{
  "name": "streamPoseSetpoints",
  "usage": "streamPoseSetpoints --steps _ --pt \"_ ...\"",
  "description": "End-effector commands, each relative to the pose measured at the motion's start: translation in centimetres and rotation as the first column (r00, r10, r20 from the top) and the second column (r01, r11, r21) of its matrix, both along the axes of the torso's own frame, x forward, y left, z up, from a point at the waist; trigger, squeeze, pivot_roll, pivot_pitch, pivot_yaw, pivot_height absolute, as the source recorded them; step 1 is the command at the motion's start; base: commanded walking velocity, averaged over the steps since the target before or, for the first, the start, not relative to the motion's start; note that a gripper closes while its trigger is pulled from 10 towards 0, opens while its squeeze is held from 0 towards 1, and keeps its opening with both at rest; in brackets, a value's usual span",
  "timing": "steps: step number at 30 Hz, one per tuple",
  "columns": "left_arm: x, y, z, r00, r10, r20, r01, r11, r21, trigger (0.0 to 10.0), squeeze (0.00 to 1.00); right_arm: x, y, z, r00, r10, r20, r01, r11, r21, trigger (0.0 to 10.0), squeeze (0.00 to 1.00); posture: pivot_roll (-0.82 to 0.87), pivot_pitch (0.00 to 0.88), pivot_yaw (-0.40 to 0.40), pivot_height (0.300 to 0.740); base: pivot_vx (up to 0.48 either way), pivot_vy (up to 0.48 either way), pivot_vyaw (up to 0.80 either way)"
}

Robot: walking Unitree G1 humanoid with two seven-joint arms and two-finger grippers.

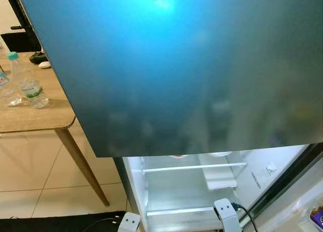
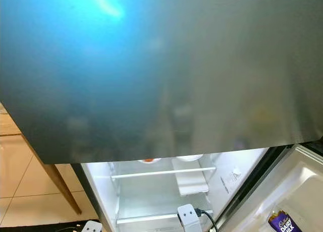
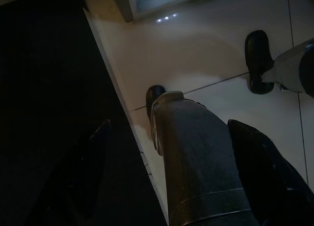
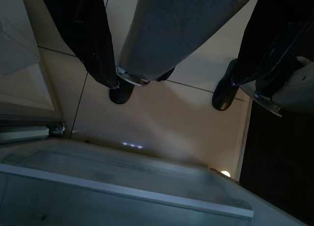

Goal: Restocking fridge

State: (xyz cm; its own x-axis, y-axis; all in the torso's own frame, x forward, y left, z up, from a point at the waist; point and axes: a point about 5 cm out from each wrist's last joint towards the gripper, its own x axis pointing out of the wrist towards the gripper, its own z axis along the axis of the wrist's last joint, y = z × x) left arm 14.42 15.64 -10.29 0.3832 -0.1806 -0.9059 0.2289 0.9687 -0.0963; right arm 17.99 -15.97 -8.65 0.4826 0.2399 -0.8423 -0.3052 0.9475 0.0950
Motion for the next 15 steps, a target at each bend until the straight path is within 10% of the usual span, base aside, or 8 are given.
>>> streamPoseSetpoints --steps 1,15 --pt "0.00 -0.20 -0.02 1.000 -0.016 -0.008 0.016 1.000 0.002 10.0 0.00 -0.07 -0.16 -0.04 1.000 -0.014 -0.008 0.014 1.000 -0.004 10.0 0.00 -0.02 0.000 -0.013 0.740 0.000 0.000 0.00" --pt "0.32 -0.46 0.09 1.000 -0.010 0.001 0.010 1.000 -0.008 10.0 0.00 -0.11 -0.42 -0.05 1.000 -0.020 -0.009 0.020 1.000 -0.009 10.0 0.00 -0.03 0.000 -0.013 0.740 0.000 0.000 0.00"
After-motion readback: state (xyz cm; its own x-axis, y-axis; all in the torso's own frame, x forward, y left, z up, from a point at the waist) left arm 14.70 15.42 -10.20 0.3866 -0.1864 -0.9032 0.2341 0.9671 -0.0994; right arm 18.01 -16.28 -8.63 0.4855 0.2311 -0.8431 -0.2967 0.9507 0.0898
